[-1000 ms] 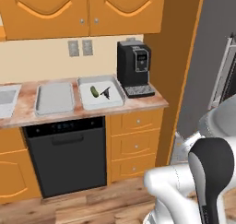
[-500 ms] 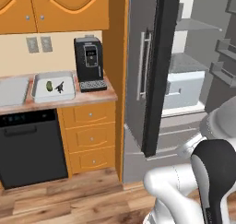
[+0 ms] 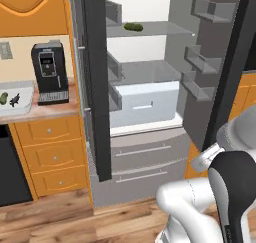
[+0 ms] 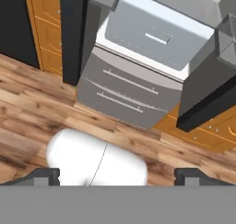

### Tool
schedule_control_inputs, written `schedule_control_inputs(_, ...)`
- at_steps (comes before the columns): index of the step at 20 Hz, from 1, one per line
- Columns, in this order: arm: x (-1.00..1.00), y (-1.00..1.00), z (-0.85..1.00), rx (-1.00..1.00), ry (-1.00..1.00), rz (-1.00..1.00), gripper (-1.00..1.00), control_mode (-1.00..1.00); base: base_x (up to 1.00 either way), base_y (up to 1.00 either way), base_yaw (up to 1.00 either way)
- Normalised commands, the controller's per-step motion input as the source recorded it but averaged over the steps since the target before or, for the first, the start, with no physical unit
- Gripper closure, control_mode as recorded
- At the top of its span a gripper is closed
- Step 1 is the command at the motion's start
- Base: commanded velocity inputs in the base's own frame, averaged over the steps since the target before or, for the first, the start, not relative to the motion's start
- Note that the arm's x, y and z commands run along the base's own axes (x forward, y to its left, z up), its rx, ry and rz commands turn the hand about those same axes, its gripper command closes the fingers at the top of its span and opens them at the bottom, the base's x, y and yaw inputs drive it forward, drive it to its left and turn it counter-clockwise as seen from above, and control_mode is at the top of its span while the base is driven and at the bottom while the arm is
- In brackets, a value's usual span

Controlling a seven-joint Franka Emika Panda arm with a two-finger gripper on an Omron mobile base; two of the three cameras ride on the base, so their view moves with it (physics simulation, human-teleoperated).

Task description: Place one cucumber and one fish in each tupperware on the nearby counter, to pack two identical lunches.

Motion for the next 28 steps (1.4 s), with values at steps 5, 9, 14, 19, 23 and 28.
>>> schedule_control_inputs(5, 0.00, 0.00, 0.00, 0.00, 0.00, 0.00, -1.00, 1.00, 0.43, -0.25, 0.00)
schedule_control_inputs(9, 0.00, 0.00, 0.00, 0.00, 0.00, 0.00, -1.00, 1.00, 0.92, 0.10, 0.00)
schedule_control_inputs(14, 0.00, 0.00, 0.00, 0.00, 0.00, 0.00, -1.00, 1.00, 0.98, 0.00, 0.00)
schedule_control_inputs(19, 0.00, 0.00, 0.00, 0.00, 0.00, 0.00, -1.00, 1.00, 0.84, 0.00, 0.00)
schedule_control_inputs(23, 0.00, 0.00, 0.00, 0.00, 0.00, 0.00, -1.00, 1.00, 0.52, -0.16, 0.00)
schedule_control_inputs(28, 0.06, -0.02, 0.00, 0.01, 0.00, 0.00, -1.00, -1.00, 0.14, -0.06, 0.00)
